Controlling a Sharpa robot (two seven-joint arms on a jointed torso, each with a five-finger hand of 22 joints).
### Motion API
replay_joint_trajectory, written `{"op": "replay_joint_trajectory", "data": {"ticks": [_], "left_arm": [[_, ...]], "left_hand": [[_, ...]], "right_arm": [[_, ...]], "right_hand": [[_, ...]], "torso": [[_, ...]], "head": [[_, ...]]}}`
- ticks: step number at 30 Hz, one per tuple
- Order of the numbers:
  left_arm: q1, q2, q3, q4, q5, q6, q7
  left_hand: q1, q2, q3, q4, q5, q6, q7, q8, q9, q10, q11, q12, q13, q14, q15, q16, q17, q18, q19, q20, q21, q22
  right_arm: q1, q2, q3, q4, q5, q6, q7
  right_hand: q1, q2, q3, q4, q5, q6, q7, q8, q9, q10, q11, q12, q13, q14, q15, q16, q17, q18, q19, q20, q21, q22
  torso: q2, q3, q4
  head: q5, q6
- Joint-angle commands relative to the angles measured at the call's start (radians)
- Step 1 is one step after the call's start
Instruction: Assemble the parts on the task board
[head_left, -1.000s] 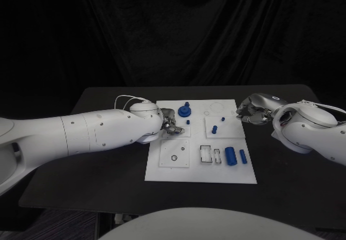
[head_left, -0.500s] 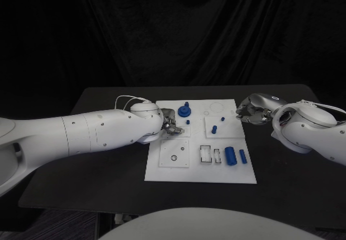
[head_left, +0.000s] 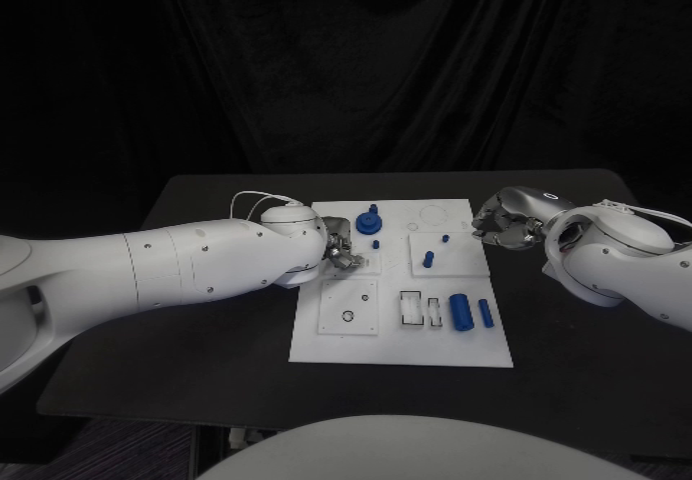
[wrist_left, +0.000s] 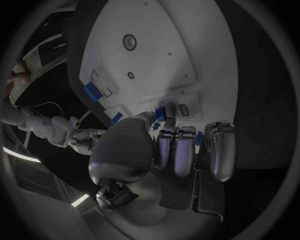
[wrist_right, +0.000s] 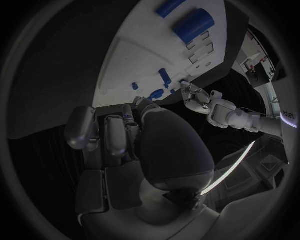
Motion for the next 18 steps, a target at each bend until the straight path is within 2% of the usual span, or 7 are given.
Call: {"op": "replay_joint_trajectory", "data": {"ticks": [1,5,11,14,18], "left_arm": [[-0.003,-0.001,0.0,0.001,0.007,-0.022,0.027],[-0.003,-0.007,0.0,0.004,0.007,-0.049,0.045],[-0.002,-0.017,0.0,0.004,0.026,-0.088,0.085],[-0.001,-0.02,0.0,-0.009,0.124,-0.084,0.115],[0.002,-0.02,0.001,-0.035,0.28,-0.05,0.144]], "left_hand": [[-0.004,-0.019,0.035,-0.004,-0.008,0.001,-0.004,0.008,0.005,0.104,-0.002,0.0,0.263,0.104,-0.003,0.003,0.263,0.015,0.04,-0.007,-0.006,0.225],[-0.013,-0.043,0.095,-0.013,-0.023,0.001,-0.006,0.018,0.017,0.104,-0.003,0.0,0.263,0.104,-0.004,0.003,0.263,0.014,0.041,-0.008,-0.003,0.226],[-0.02,-0.064,0.132,-0.026,-0.037,0.001,-0.007,0.029,0.031,0.104,-0.005,0.0,0.263,0.104,-0.005,0.003,0.263,0.014,0.043,-0.009,-0.001,0.227],[-0.017,-0.089,0.194,-0.047,-0.101,-0.012,-0.006,0.034,0.041,0.104,-0.004,0.0,0.263,0.104,-0.005,0.003,0.263,0.014,0.041,-0.01,-0.003,0.226],[-0.014,-0.105,0.228,-0.068,-0.117,-0.019,-0.005,0.038,0.047,0.104,-0.003,0.0,0.263,0.104,-0.004,0.003,0.263,0.014,0.041,-0.009,-0.002,0.226]], "right_arm": [[-0.002,0.0,0.001,0.001,-0.003,0.004,-0.016],[-0.002,0.0,0.001,0.001,-0.003,0.004,-0.017],[-0.002,-0.002,0.001,0.001,-0.003,0.004,-0.019],[-0.002,-0.003,0.001,0.001,-0.003,0.004,-0.02],[-0.002,-0.003,0.001,0.002,-0.003,0.004,-0.022]], "right_hand": [[-0.002,0.004,0.006,0.0,0.004,0.007,-0.002,0.004,-0.001,-0.007,-0.002,-0.003,0.052,0.023,0.005,-0.005,-0.001,0.016,-0.006,0.0,-0.003,0.051],[-0.001,0.004,0.006,0.0,0.005,0.007,-0.002,0.004,-0.001,-0.008,-0.002,-0.004,0.051,0.023,0.005,-0.006,-0.002,0.017,-0.007,0.0,-0.006,0.05],[-0.001,0.004,0.006,0.0,0.005,0.007,-0.002,0.004,-0.001,-0.008,-0.002,-0.004,0.051,0.023,0.005,-0.006,-0.002,0.017,-0.007,0.0,-0.006,0.05],[-0.001,0.004,0.006,0.0,0.005,0.007,-0.002,0.004,-0.001,-0.008,-0.002,-0.004,0.051,0.023,0.005,-0.006,-0.002,0.017,-0.007,0.0,-0.006,0.05],[-0.001,0.004,0.007,-0.001,0.005,0.006,-0.002,0.004,-0.002,-0.007,-0.002,-0.003,0.051,0.023,0.005,-0.006,-0.002,0.017,-0.007,0.0,-0.007,0.049]], "torso": [[-0.001,0.0002,0.0004],[0.0,0.0,0.0001],[0.0,0.0002,0.0001],[0.001,0.0004,0.0001],[0.001,0.0002,0.0]], "head": [[-0.001,0.0],[-0.003,0.0],[-0.004,0.0],[-0.006,0.0],[-0.006,0.0]]}}
